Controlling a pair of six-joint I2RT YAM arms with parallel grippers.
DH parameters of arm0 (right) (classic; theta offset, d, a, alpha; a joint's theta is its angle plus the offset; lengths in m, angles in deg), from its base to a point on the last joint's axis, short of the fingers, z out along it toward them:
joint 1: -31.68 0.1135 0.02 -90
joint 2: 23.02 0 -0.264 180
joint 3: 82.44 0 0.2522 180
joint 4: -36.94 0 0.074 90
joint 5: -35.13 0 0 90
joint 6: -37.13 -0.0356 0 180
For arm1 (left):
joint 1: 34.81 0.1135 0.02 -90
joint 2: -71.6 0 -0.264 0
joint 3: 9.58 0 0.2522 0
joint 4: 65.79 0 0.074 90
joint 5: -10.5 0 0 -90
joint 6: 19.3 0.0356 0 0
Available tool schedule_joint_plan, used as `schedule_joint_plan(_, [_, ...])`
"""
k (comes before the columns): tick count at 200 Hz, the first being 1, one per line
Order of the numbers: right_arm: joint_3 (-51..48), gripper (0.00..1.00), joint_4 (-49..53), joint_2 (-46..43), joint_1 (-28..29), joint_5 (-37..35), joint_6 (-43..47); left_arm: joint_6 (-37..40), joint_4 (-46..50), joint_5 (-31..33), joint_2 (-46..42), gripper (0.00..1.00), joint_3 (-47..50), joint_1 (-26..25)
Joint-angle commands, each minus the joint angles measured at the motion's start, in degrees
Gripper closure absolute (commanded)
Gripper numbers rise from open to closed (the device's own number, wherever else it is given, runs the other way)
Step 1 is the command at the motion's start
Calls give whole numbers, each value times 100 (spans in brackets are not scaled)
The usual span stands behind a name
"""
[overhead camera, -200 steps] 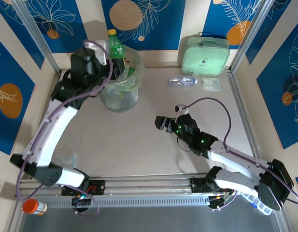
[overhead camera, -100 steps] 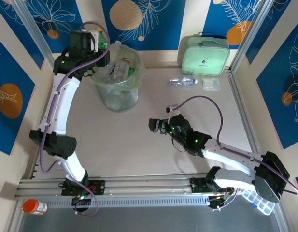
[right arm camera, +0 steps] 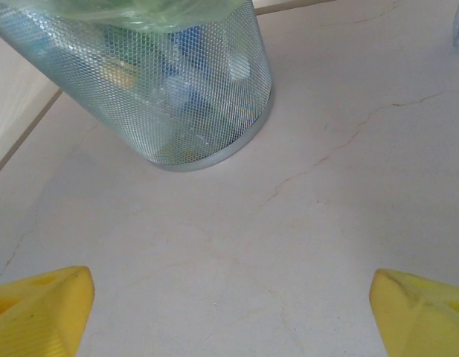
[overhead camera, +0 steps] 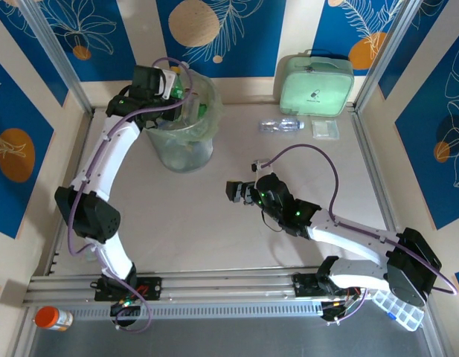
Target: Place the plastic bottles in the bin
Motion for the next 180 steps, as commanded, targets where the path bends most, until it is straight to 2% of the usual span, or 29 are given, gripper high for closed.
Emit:
schedule_joint_plan(1, [169,5,-46,1,50,-157,111,251,227,264,-200,52,269,4])
schedule_joint_plan(20, [191,5,-37,29,49,-165,114,149,264,-9,-157,48,220,9])
schedule_joint_plan(42, [193,4,-11,34,49,-233,131,86,302,-56,-164,30,82,12])
schedule_joint_plan(81, [214,5,0,64,49,-253,120,-24,-53,-224,-567,21,111,3])
schedule_joint_plan(104, [240,4,13,104,45,-248,124,-73,-516,-306,-709,22,195,4])
schedule_joint_plan(120, [238,5,7,112,55,-253,145,-93,-618,-14,-608,24,17,8])
schedule_joint_plan(158, [246,5,7,122,50,-253,163,23,-197,801,110,34,-913,20])
schedule_joint_plan(180, [266,5,7,156,45,-218,173,16,179,592,550,36,-1384,18])
